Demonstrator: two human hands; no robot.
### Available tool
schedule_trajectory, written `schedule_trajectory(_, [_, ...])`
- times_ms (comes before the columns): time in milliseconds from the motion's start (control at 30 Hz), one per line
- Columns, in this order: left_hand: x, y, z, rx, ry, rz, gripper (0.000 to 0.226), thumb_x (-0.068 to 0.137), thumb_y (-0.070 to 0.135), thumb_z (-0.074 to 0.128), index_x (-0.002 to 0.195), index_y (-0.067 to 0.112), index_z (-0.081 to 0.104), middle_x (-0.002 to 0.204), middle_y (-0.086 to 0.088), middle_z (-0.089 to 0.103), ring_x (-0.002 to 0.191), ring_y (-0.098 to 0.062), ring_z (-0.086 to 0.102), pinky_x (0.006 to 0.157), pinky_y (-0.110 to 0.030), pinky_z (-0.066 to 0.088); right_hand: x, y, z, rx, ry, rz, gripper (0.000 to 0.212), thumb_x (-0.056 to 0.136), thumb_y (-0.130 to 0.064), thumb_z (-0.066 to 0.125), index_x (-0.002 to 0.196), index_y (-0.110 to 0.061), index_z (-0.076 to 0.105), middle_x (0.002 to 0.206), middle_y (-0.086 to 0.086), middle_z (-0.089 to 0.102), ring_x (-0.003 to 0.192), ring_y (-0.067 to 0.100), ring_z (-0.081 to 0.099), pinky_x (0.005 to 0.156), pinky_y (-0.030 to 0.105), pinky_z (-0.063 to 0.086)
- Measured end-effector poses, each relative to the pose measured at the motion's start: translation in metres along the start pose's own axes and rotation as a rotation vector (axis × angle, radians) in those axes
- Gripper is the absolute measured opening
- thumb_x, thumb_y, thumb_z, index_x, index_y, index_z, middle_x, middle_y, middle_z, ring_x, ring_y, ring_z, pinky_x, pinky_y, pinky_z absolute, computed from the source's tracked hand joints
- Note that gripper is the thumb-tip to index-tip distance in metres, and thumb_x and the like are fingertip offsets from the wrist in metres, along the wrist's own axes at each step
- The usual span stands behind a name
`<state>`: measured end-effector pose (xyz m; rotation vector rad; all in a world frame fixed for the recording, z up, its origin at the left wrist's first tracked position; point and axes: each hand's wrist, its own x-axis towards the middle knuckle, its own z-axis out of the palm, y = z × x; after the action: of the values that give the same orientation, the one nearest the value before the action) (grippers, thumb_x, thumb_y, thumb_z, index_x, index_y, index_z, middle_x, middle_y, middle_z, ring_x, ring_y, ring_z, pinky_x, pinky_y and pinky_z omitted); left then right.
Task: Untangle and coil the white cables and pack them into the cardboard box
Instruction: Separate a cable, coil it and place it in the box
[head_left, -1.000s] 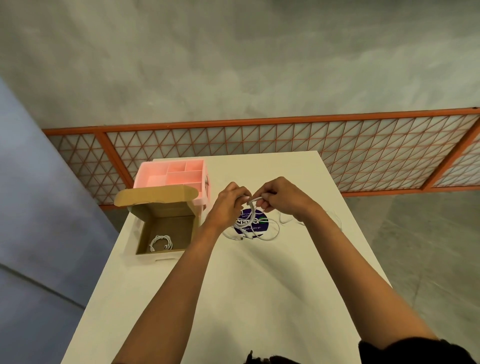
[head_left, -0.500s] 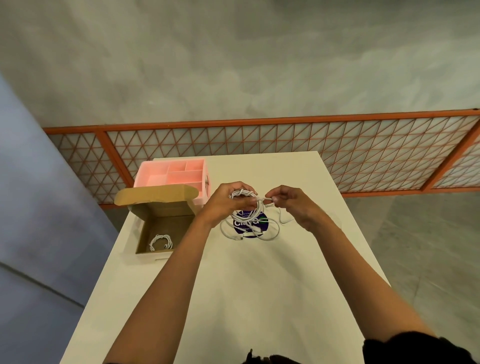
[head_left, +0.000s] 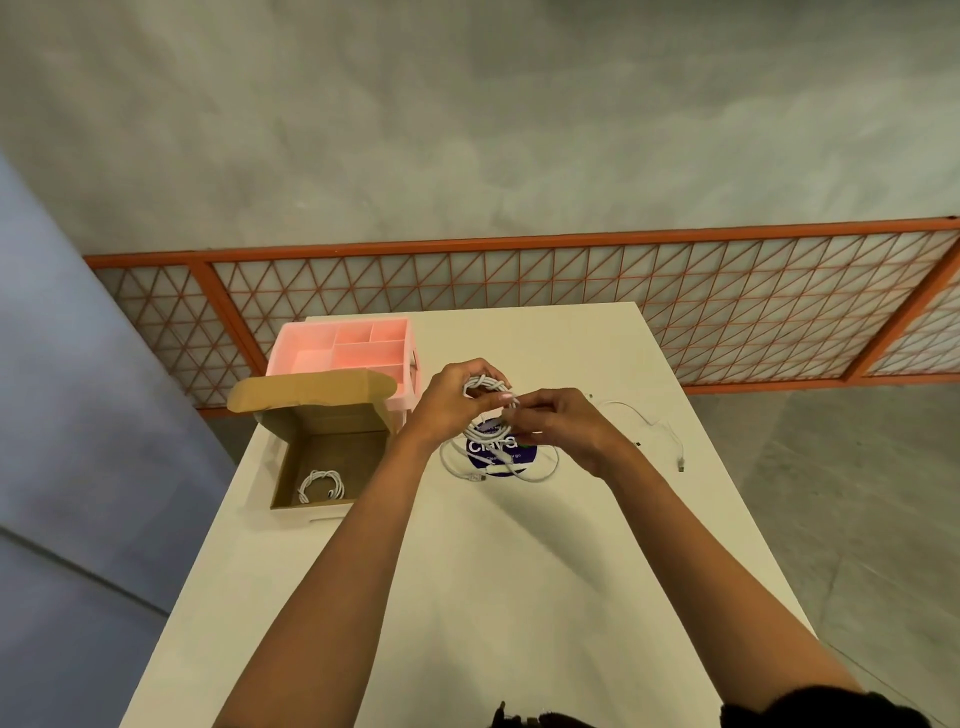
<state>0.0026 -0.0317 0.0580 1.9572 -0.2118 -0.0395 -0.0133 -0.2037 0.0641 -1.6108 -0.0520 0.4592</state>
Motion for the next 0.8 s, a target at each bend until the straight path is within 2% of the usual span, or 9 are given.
schedule_trajectory(100, [-0.004, 0.005, 0.002, -0.010, -0.044, 0.030, 0.015, 0.091, 0.018, 0.062, 0.104, 0.010, 0.064, 0.096, 0.004, 0.067, 0.085, 0.001, 0.059, 0.080, -0.015, 0.044, 0.001, 0.002, 0.003, 0.082, 0.085, 0.018, 0.017, 0.083, -0.002, 0.068, 0.099, 0.004, 0.064, 0.082, 0.014, 0.068, 0.068, 0.017, 0.067, 0.068, 0.022, 0.058])
schedule_trajectory(167, [-0.006, 0.004, 0.003, -0.067, -0.062, -0.020, 0.025, 0.095, 0.022, 0.056, 0.119, 0.016, 0.057, 0.117, 0.004, 0.060, 0.098, 0.002, 0.053, 0.087, -0.018, 0.039, 0.003, 0.002, 0.006, 0.127, 0.160, 0.030, 0.015, 0.083, 0.000, 0.067, 0.097, 0.005, 0.063, 0.078, 0.014, 0.067, 0.062, 0.016, 0.065, 0.063, 0.021, 0.057])
schedule_trajectory(233, [-0.009, 0.000, 0.005, -0.175, -0.068, -0.107, 0.042, 0.093, 0.023, 0.060, 0.132, 0.024, 0.044, 0.127, 0.009, 0.050, 0.112, 0.000, 0.047, 0.092, -0.020, 0.038, 0.005, 0.002, 0.006, 0.135, 0.239, 0.028, 0.006, 0.083, -0.001, 0.067, 0.087, 0.001, 0.063, 0.075, 0.013, 0.065, 0.060, 0.017, 0.062, 0.059, 0.019, 0.056])
schedule_trajectory(300, [-0.011, -0.005, 0.007, -0.287, -0.040, -0.179, 0.049, 0.090, 0.020, 0.063, 0.134, 0.019, 0.039, 0.121, 0.004, 0.056, 0.110, -0.010, 0.054, 0.090, -0.023, 0.046, 0.006, 0.000, 0.004, 0.141, 0.315, 0.017, 0.008, 0.084, -0.003, 0.067, 0.079, -0.006, 0.061, 0.072, 0.009, 0.064, 0.060, 0.016, 0.060, 0.052, 0.015, 0.052])
schedule_trajectory(367, [-0.013, -0.009, 0.010, -0.315, 0.024, -0.194, 0.040, 0.091, 0.020, 0.063, 0.126, 0.009, 0.048, 0.110, -0.001, 0.062, 0.103, -0.015, 0.061, 0.083, -0.020, 0.053, 0.007, -0.002, 0.002, 0.139, 0.356, -0.008, 0.010, 0.085, -0.004, 0.066, 0.079, -0.009, 0.059, 0.072, 0.006, 0.064, 0.060, 0.011, 0.059, 0.047, 0.010, 0.046])
schedule_trajectory(467, [-0.014, -0.013, 0.016, -0.417, 0.090, -0.123, 0.019, 0.094, 0.014, 0.057, 0.109, 0.002, 0.059, 0.099, -0.007, 0.068, 0.095, -0.016, 0.066, 0.079, -0.023, 0.055, 0.008, -0.003, 0.004, 0.164, 0.341, -0.038, 0.006, 0.089, -0.006, 0.062, 0.089, -0.007, 0.056, 0.075, 0.003, 0.063, 0.066, 0.010, 0.057, 0.048, 0.008, 0.044])
schedule_trajectory(567, [-0.014, -0.009, 0.020, -0.472, 0.148, -0.066, 0.007, 0.095, 0.010, 0.054, 0.097, 0.007, 0.060, 0.092, -0.010, 0.069, 0.085, -0.011, 0.069, 0.076, -0.023, 0.055, 0.010, -0.003, 0.006, 0.144, 0.298, -0.049, 0.006, 0.092, -0.009, 0.058, 0.095, -0.008, 0.053, 0.076, 0.001, 0.062, 0.068, 0.007, 0.055, 0.051, 0.007, 0.042])
schedule_trajectory(633, [-0.013, -0.008, 0.022, -0.484, 0.178, -0.051, 0.007, 0.096, 0.012, 0.053, 0.095, 0.009, 0.059, 0.091, -0.009, 0.069, 0.084, -0.014, 0.068, 0.079, -0.027, 0.054, 0.010, -0.006, 0.005, 0.086, 0.259, -0.046, 0.007, 0.092, -0.009, 0.057, 0.095, -0.009, 0.051, 0.078, 0.001, 0.060, 0.067, 0.006, 0.052, 0.049, 0.006, 0.040])
schedule_trajectory(800, [-0.014, -0.006, 0.024, -0.450, 0.168, -0.006, 0.009, 0.097, 0.019, 0.052, 0.098, 0.011, 0.056, 0.087, -0.005, 0.071, 0.090, -0.024, 0.067, 0.092, -0.043, 0.052, 0.014, -0.010, 0.000, -0.042, 0.183, -0.032, 0.012, 0.089, -0.009, 0.060, 0.095, -0.012, 0.051, 0.092, 0.008, 0.060, 0.071, 0.007, 0.055, 0.062, 0.018, 0.040])
